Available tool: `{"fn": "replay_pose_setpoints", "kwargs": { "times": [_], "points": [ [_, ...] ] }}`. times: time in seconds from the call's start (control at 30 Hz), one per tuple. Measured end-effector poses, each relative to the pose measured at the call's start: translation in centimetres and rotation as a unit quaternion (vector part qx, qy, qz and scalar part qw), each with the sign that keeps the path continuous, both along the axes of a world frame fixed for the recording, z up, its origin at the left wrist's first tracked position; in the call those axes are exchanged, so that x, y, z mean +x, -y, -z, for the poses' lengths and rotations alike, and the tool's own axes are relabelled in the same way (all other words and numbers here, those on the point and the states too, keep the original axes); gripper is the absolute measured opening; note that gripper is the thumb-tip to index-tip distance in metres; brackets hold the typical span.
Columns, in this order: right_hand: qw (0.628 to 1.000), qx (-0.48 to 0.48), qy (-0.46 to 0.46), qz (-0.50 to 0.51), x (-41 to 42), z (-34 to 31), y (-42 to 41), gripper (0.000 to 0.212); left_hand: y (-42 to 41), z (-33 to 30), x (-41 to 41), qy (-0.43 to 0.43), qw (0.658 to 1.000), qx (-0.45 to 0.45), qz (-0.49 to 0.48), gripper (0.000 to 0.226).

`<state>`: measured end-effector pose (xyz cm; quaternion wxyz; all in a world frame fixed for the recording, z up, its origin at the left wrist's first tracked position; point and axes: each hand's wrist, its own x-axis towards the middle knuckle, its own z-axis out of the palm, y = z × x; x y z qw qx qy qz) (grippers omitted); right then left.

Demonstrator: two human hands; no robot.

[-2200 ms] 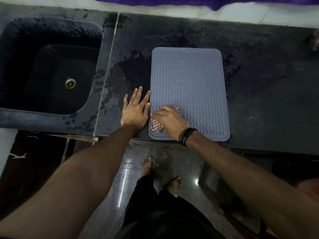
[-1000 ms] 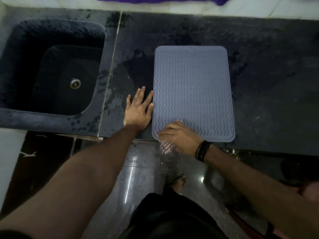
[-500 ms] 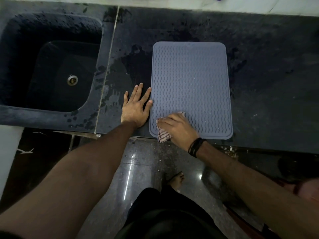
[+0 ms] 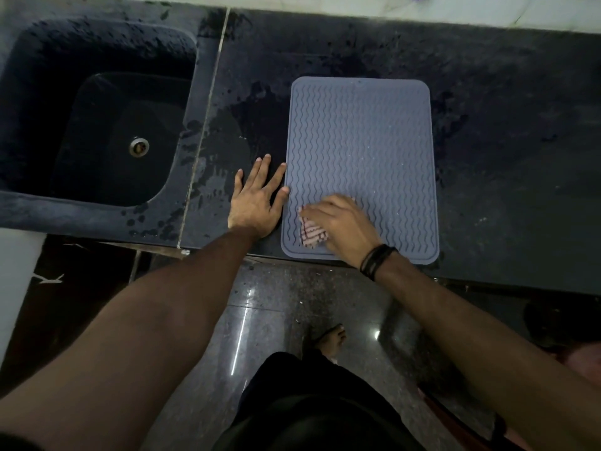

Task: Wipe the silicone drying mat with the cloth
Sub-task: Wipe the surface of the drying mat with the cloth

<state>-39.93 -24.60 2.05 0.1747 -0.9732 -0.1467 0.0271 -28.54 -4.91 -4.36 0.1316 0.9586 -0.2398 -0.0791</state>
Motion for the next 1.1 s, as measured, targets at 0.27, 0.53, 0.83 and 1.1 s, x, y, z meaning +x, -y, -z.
{"fn": "replay_pose_setpoints", "kwargs": {
  "times": [0.27,0.53,0.83,1.1],
  "points": [
    [1.0,0.012,-0.007,-0.004,-1.5,1.0,-0.7,0.058,0.1,0.0,0.0,0.0,1.0,0.001,-0.001,0.056],
    [0.999,0.041,0.006,-0.031,-2.3,0.7,-0.6,0.059,0.1,0.0,-0.1,-0.001,1.0,-0.006,-0.006,0.058],
    [0.998,0.023,-0.001,0.052,5.6,0.9,-0.8,0.06,0.2,0.5,0.0,0.011,1.0,0.004,-0.015,0.062],
    [0.999,0.027,0.02,0.018,1.9,2.0,-1.1,0.064,0.2,0.3,0.0,-0.004,1.0,0.005,-0.016,0.064]
  ]
}}
